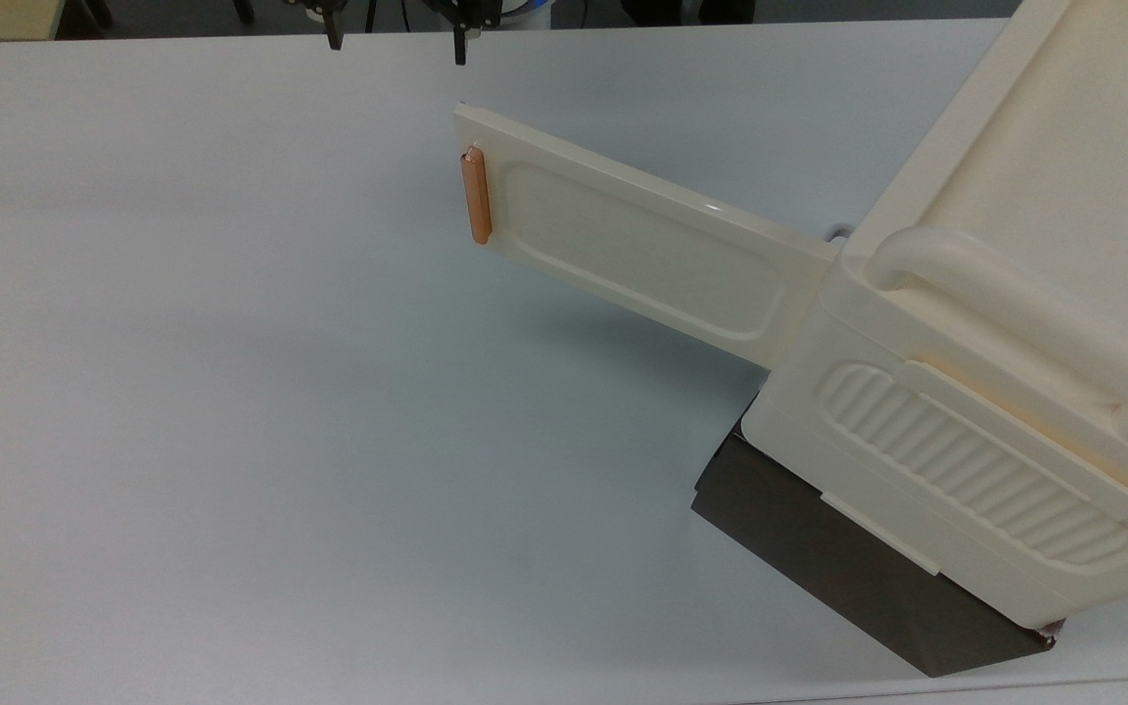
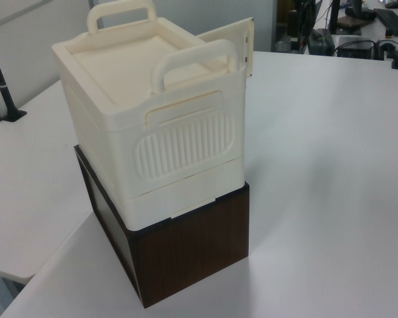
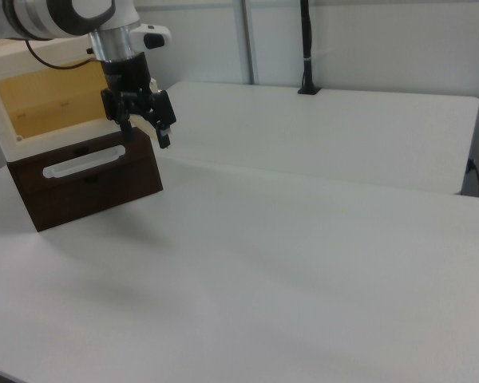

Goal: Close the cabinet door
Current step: 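Move the gripper down toward the open door's orange handle edge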

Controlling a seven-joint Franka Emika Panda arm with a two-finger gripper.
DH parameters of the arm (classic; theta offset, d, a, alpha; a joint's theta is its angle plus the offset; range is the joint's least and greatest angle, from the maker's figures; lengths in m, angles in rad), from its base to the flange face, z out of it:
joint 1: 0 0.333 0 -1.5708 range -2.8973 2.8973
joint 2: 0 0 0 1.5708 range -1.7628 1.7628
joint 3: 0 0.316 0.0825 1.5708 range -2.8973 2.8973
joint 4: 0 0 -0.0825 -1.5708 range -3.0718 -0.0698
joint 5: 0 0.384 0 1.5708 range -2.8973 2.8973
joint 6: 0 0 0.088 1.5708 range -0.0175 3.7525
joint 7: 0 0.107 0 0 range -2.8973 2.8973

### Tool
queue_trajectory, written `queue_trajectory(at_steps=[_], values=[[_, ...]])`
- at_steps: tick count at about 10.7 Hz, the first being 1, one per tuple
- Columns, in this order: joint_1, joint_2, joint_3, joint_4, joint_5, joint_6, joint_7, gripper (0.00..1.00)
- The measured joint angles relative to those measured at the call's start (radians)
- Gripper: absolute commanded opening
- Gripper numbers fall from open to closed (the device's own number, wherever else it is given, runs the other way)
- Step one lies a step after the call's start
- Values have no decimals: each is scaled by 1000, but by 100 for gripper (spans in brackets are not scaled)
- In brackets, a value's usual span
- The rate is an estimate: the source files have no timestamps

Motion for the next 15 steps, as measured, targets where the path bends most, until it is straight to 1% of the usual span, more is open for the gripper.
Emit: queue_trajectory(at_steps=[5,6,7,8,9,11,12,13,15], values=[[0,0,0,0,0,0,0,100],[0,0,0,0,0,0,0,94],[0,0,0,0,0,0,0,80],[0,0,0,0,0,0,0,60],[0,0,0,0,0,0,0,44],[0,0,0,0,0,0,-1,18],[0,0,0,0,0,0,-1,8],[0,0,0,0,0,0,-1,0],[0,0,0,0,0,0,-1,0]])
